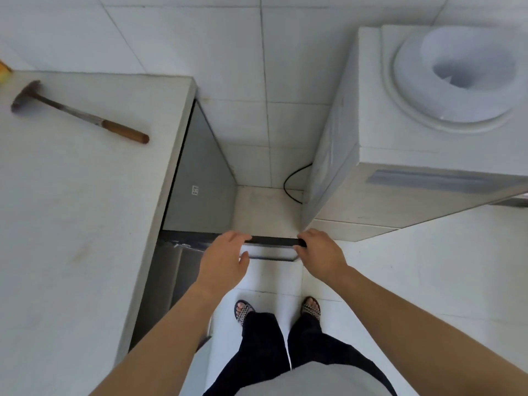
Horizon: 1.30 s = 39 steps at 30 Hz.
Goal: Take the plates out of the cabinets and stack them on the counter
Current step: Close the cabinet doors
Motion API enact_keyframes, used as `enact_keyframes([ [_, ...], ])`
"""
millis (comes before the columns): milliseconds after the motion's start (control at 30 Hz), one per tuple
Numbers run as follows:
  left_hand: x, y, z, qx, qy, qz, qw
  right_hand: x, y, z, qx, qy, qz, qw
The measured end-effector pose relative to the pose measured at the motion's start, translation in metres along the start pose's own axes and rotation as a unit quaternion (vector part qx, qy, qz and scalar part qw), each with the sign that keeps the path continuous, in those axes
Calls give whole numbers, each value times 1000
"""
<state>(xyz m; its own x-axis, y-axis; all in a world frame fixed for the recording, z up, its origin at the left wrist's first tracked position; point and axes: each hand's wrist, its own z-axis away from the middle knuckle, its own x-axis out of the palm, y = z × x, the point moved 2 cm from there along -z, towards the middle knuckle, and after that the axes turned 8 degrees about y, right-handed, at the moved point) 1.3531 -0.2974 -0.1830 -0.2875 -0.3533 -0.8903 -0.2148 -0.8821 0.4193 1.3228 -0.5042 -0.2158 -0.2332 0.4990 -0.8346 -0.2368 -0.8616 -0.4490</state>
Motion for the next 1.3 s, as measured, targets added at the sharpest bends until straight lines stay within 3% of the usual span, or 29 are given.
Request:
enact_keyframes([
  [433, 19, -20, -35, 102, -109, -33, 988, 15, -8, 17, 75, 48, -19, 996],
  [633, 25, -22, -24, 99, -79, -40, 991, 15, -1, 16, 45, 34, -21, 998],
  [967, 27, 12, -5, -59, -26, -31, 997, -20, 36, 7, -50, -9, -37, 998],
  [1300, 66, 41, 36, -255, 81, -46, 962, -49, 85, 10, -157, -88, -16, 984],
])
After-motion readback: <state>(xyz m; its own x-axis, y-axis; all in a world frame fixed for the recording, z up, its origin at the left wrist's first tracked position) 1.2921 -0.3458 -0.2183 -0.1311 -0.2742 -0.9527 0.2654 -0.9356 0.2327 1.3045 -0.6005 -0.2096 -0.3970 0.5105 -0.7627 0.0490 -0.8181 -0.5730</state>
